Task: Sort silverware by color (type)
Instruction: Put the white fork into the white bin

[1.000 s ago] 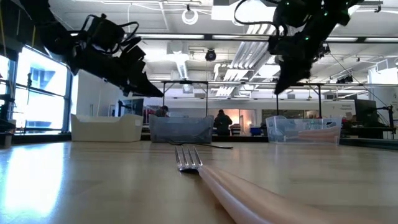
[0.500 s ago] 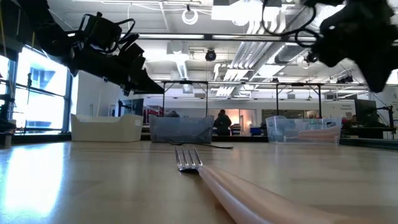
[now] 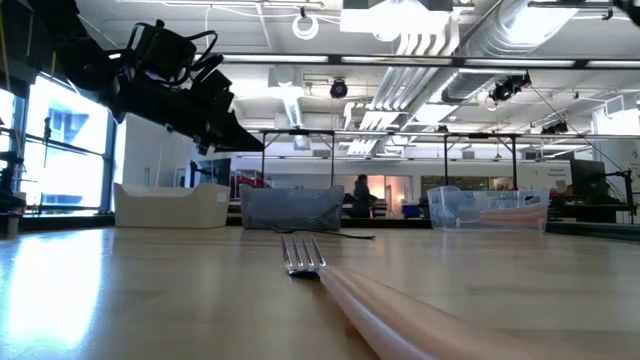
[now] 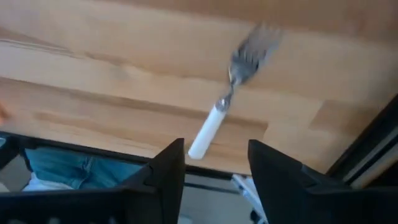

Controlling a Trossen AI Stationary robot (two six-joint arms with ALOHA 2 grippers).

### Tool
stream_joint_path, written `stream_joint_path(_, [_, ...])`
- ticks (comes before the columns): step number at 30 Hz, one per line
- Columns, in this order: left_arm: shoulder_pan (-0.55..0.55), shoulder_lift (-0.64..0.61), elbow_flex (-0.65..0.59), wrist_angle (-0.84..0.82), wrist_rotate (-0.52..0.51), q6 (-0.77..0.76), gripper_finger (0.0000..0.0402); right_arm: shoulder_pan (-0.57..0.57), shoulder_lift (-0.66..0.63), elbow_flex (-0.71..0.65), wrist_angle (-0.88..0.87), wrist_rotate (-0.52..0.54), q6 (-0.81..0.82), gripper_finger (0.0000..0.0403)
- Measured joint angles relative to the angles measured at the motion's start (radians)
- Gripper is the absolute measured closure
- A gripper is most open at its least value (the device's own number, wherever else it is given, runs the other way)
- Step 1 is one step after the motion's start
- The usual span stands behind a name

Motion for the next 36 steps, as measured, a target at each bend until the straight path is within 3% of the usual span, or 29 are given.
stream_joint_path(5, [0.000,0.000,0.000,-0.002,0.000,0.000,0.0401,0.073,0.106,0.000,0.119,-0.017,0.151,0.0230])
stream_joint_path(20, [-0.010,0.001,0.000,-0.022,0.000,-0.009,0.0399,0.069,0.329,-0.001,0.207,-0.044,0.142,0.0272])
stream_joint_path(28, [-0.010,0.001,0.000,-0.077,0.000,-0.008,0.0399,0.032,0.369,0.003,0.211,-0.038,0.025,0.0315])
stream_joint_path(36, [0.012,-0.012,-0.007,-0.070,0.000,-0.006,0.0399,-0.093,0.374,0.007,0.197,-0.051,-0.259,0.0379])
